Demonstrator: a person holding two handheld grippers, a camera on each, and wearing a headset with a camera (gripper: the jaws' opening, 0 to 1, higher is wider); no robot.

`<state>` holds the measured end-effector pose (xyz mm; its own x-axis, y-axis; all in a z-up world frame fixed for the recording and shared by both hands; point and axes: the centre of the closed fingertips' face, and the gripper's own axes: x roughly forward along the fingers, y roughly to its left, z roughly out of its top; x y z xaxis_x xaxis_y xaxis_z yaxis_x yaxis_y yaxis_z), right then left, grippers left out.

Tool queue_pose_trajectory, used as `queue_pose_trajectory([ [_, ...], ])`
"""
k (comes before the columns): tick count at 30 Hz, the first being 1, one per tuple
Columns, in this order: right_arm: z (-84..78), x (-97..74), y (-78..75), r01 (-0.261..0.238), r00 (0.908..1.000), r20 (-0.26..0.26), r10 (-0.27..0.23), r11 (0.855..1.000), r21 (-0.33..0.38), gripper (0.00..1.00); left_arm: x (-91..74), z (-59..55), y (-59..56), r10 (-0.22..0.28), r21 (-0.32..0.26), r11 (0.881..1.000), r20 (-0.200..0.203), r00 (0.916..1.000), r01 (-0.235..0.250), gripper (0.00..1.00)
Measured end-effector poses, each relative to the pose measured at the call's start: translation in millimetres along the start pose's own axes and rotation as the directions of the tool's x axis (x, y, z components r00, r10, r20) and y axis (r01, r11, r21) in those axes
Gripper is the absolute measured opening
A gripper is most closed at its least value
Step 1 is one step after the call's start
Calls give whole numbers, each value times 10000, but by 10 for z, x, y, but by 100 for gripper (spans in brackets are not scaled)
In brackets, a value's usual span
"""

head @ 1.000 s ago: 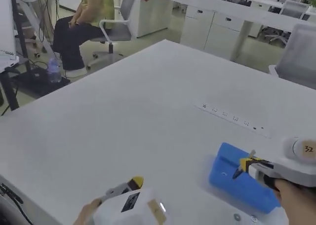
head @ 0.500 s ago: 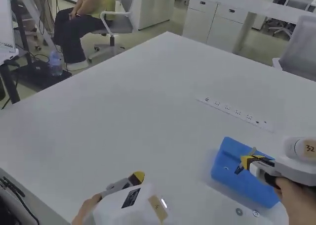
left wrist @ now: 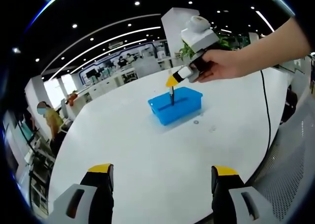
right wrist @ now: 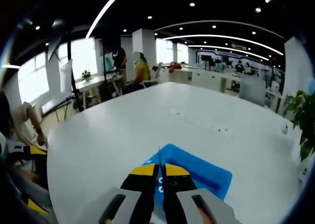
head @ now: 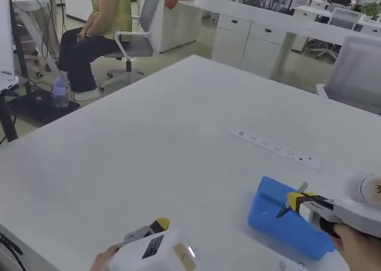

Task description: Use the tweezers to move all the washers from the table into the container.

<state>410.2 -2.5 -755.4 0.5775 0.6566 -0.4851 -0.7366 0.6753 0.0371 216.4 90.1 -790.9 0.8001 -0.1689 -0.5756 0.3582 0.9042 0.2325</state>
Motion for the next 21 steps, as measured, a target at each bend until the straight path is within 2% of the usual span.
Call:
queue_pose_trajectory([
  [5,16,-156,67,-179,9995,242,179,9998,6,1,-1,2,-11,-15,91,10000,16,10000,15,83],
  [10,-92,-250,70,-210,9996,201,206,9996,180,1,-5,-1,8,74,65,10000,18,10000,-74,83],
  [17,-358,-319,90,-159,9998,-78,162,9993,342,1,-6,-12,22,166,86,9998,-26,9999,-166,83],
  [21,-546,-313,79,-50,9988,-479,51,10000,30,1,-5,-14,26,186,69,9998,-31,9998,-186,83],
])
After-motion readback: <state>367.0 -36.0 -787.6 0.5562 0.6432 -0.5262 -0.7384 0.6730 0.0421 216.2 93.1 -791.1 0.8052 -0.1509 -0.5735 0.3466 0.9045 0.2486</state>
